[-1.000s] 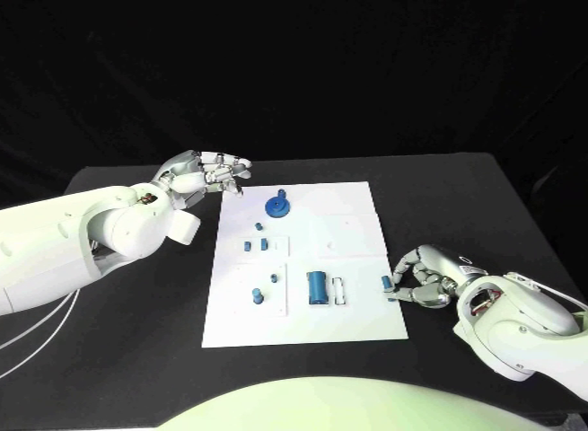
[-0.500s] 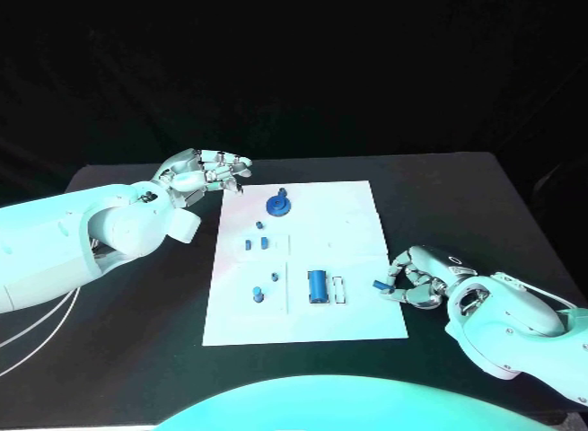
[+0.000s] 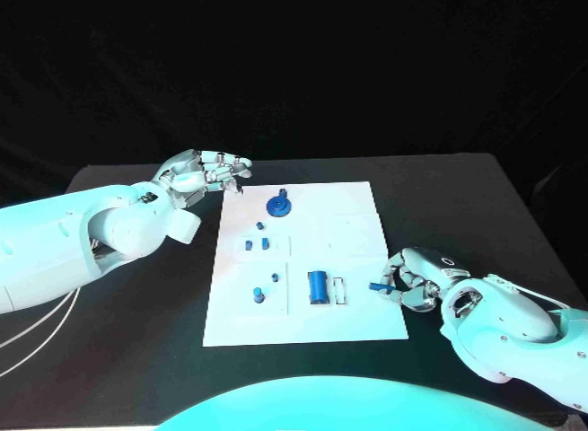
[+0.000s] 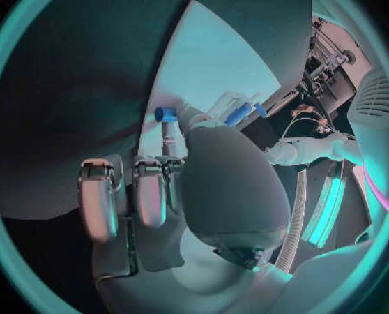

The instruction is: Assemble the parts on the task board

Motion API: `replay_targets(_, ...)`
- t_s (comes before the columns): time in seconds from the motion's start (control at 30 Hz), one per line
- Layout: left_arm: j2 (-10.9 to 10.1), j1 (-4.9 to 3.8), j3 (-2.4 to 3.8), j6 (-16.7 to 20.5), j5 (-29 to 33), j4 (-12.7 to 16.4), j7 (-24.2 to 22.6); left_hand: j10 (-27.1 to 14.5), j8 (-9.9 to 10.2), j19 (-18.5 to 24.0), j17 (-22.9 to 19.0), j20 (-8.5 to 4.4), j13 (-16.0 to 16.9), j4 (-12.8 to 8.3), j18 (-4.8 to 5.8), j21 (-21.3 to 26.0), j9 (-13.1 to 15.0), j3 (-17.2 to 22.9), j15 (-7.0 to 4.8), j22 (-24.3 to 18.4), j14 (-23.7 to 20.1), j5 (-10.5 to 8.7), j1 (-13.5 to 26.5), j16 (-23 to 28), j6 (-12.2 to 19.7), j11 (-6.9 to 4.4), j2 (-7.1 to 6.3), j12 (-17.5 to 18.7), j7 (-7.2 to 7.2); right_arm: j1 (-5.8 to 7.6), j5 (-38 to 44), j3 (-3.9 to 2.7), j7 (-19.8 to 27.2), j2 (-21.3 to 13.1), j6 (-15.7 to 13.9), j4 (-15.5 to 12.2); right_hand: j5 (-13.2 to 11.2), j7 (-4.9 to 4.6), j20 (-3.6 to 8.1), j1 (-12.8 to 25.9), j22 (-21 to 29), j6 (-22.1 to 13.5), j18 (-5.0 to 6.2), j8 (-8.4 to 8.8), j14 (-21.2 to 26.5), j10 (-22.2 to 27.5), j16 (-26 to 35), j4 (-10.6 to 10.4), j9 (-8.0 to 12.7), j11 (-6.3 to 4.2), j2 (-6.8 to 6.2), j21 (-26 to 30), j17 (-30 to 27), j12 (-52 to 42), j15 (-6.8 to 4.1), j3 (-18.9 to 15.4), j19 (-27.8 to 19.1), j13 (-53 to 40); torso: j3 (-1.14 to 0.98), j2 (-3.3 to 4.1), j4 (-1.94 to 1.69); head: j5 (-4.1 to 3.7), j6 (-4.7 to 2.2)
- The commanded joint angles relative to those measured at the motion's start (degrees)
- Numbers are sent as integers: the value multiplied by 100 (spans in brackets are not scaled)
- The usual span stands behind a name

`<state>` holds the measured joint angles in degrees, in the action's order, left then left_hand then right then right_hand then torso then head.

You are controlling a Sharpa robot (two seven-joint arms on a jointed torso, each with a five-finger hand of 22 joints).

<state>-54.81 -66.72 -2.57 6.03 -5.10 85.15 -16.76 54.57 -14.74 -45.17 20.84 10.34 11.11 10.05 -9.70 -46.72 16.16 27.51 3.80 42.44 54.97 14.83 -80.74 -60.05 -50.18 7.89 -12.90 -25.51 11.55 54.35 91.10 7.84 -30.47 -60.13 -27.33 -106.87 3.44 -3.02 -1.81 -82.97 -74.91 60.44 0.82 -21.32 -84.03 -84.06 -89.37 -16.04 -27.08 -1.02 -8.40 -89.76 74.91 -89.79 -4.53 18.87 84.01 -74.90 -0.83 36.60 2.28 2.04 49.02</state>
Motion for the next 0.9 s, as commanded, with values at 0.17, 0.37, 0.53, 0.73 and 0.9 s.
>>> replay_targets(0.17,11,-1,3,-66,27,8,-54,-26,-36,-25,5,4,-5,34,-70,35,-6,13,31,-8,8,18,1,33,54,-9,66,-23,-5,170,-414,33,-167,37,-113,-206,2,31,64,487,-1509,56,-82,-77,-587,-594,-40,564,-65,-46,-129,-24,1462,-21,-45,797,599,-1510,0,-1,8,16,-1)
replay_targets(0.37,27,-1,3,-68,27,9,-54,-26,-36,-25,5,4,-5,34,-70,35,-6,13,31,-8,8,18,1,33,54,-9,66,-23,-5,296,-1072,32,-106,223,-305,-319,-1,26,64,740,-1509,59,-82,-91,-589,-594,-46,563,-85,-42,-176,-24,1473,-21,-42,899,599,-1510,-1,4,-1,12,-2)
replay_targets(0.53,35,-1,3,-73,27,8,-52,-26,-36,-25,5,4,-5,34,-70,35,-6,13,31,-8,8,18,1,33,54,-9,66,-23,-5,309,-1415,35,-84,437,-385,-240,-7,19,62,897,-1509,60,-82,-101,-587,-594,-40,558,-99,-36,-231,-24,1462,-21,-38,903,599,-1510,-1,6,-3,-3,-9)
replay_targets(0.73,33,-1,3,-80,27,11,-47,-26,-36,-25,5,4,-5,34,-70,35,-6,13,31,-8,8,18,1,33,54,-9,66,-23,-5,263,-1642,37,-100,679,-434,-126,-8,7,57,1078,-1509,57,-82,-107,-585,-594,-36,530,-112,-26,-265,-24,1454,-21,-30,875,599,-1510,-7,4,4,16,11)
replay_targets(0.9,38,-1,3,-94,27,13,-42,-26,-36,-25,5,4,-5,34,-70,35,-6,13,31,-8,8,18,1,33,54,-9,66,-23,-5,236,-1732,38,-149,847,-373,-11,-12,-8,48,1304,-1509,55,-82,-114,-585,-594,-36,452,-127,-13,-305,-24,1453,-21,-19,787,599,-1510,-8,5,2,15,10)
